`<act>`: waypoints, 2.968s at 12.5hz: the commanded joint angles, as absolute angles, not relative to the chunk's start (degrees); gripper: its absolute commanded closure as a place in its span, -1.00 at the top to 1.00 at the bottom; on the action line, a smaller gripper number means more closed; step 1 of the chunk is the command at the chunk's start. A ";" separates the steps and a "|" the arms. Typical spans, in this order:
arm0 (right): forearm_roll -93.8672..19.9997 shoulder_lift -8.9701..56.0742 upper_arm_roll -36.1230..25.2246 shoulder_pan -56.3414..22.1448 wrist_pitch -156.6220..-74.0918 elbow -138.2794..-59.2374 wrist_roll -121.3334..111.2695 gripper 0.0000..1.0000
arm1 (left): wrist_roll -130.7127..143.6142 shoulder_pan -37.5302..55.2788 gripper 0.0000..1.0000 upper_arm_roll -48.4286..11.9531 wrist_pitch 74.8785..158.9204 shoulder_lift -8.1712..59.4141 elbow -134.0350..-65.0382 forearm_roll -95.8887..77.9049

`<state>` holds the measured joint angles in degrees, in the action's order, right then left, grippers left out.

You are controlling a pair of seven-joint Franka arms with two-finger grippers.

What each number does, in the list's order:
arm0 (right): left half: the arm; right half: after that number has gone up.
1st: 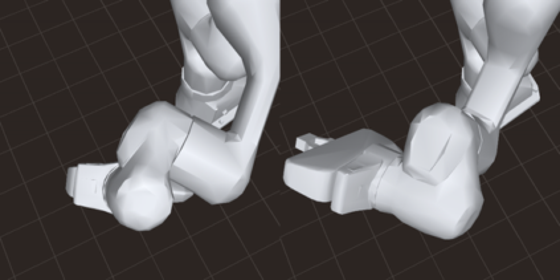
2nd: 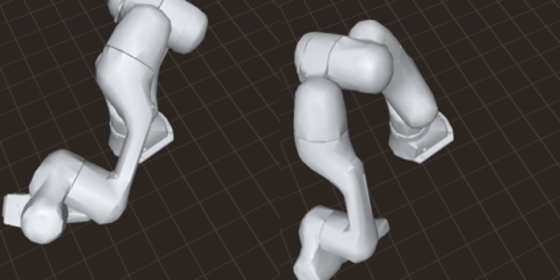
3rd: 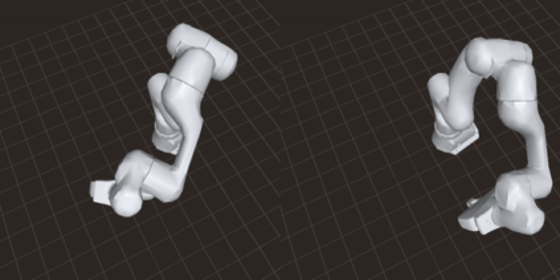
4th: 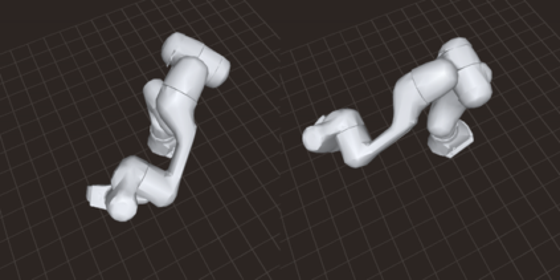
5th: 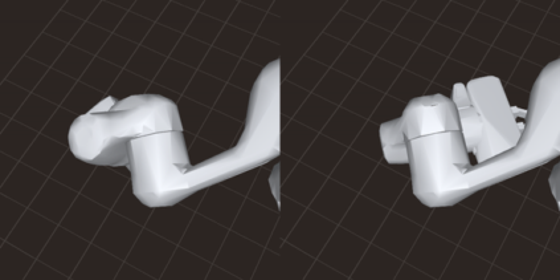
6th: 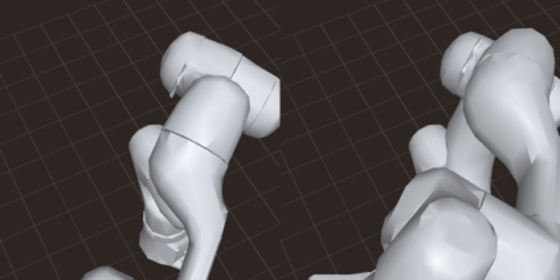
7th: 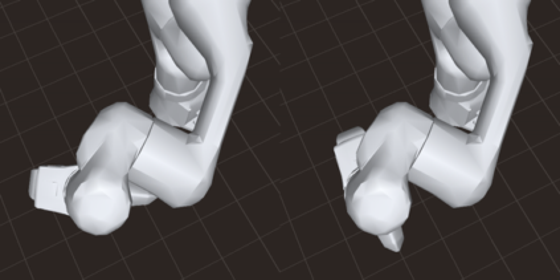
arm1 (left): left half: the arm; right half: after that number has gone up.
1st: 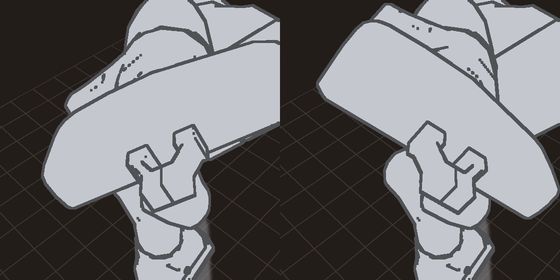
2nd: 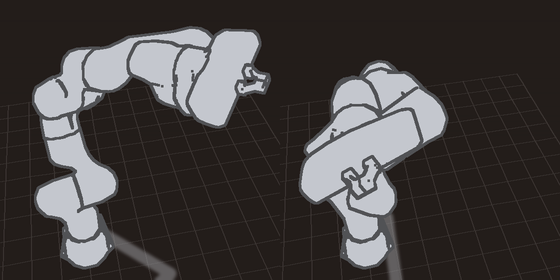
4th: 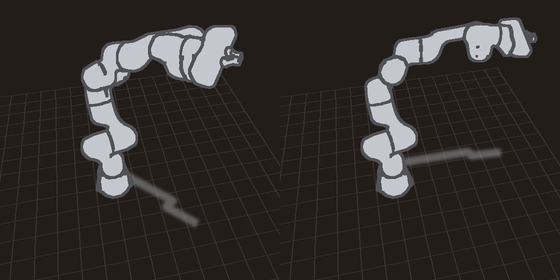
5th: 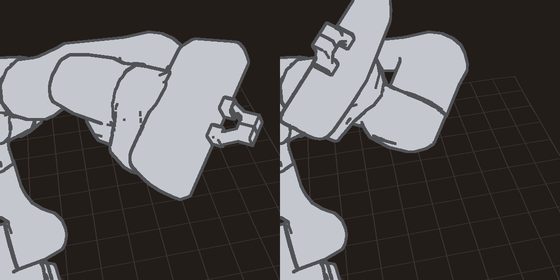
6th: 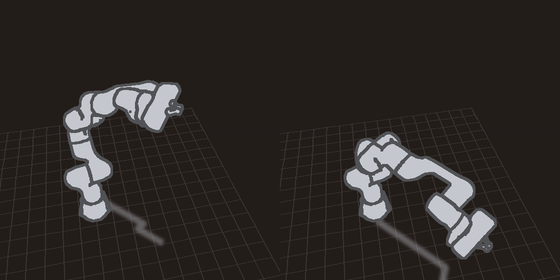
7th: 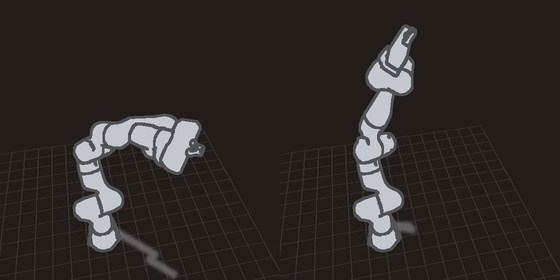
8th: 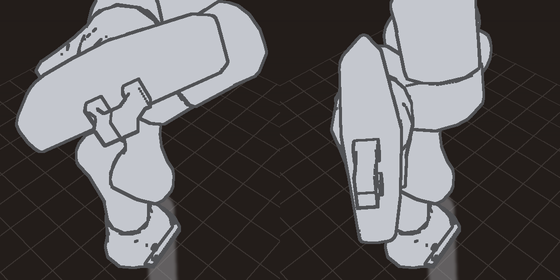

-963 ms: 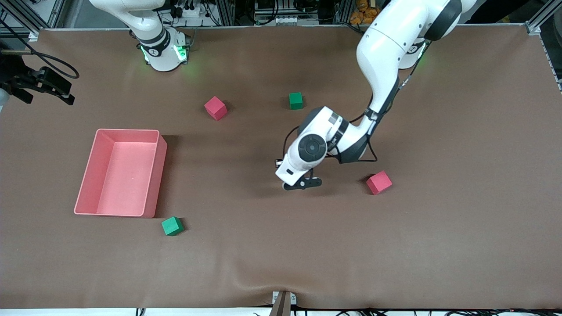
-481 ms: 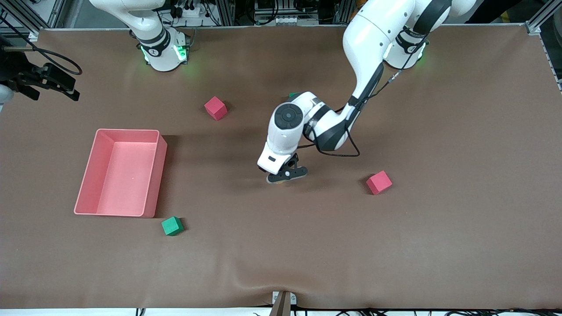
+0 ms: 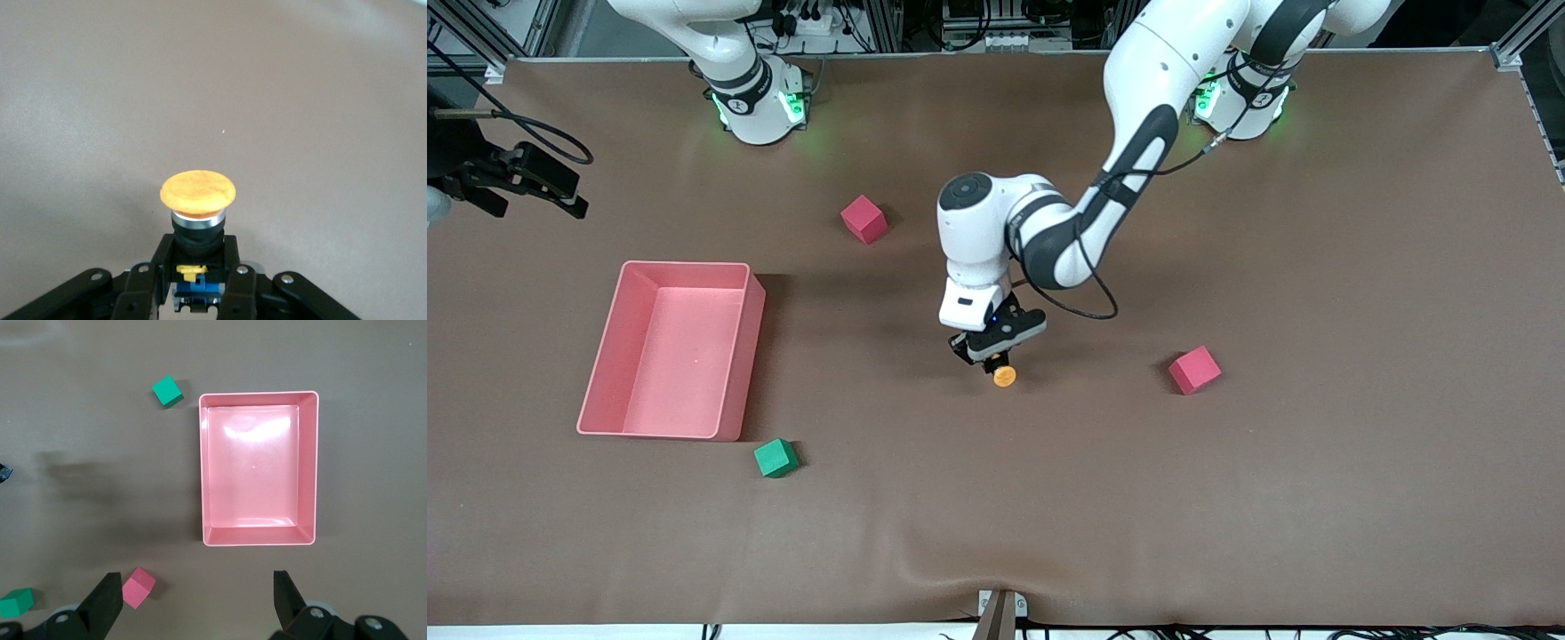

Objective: Place and upright button with both arms
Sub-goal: 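Lift the button with the left gripper and turn it cap up, then stand the button upright on the table and open the left gripper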

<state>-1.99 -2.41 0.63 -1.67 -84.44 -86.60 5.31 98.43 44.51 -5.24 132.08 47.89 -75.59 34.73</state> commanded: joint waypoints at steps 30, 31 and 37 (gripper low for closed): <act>-3.08 -2.72 0.62 -0.35 -82.18 -89.12 5.01 1.00 | 142.56 66.97 1.00 -6.05 108.02 54.69 -77.17 65.17; -3.08 -2.72 0.62 -0.35 -82.18 -89.12 5.01 1.00 | 142.56 67.06 1.00 -7.02 107.84 52.49 -77.08 61.56; -3.08 -2.64 0.62 -0.44 -82.18 -89.12 5.01 1.00 | 131.44 66.01 1.00 -7.04 105.82 35.01 -76.73 37.66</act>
<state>-2.22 -1.70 0.31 -1.07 -82.28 -88.30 5.24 137.22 67.14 -7.63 106.78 41.71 -74.77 44.29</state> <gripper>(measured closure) 0.000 0.000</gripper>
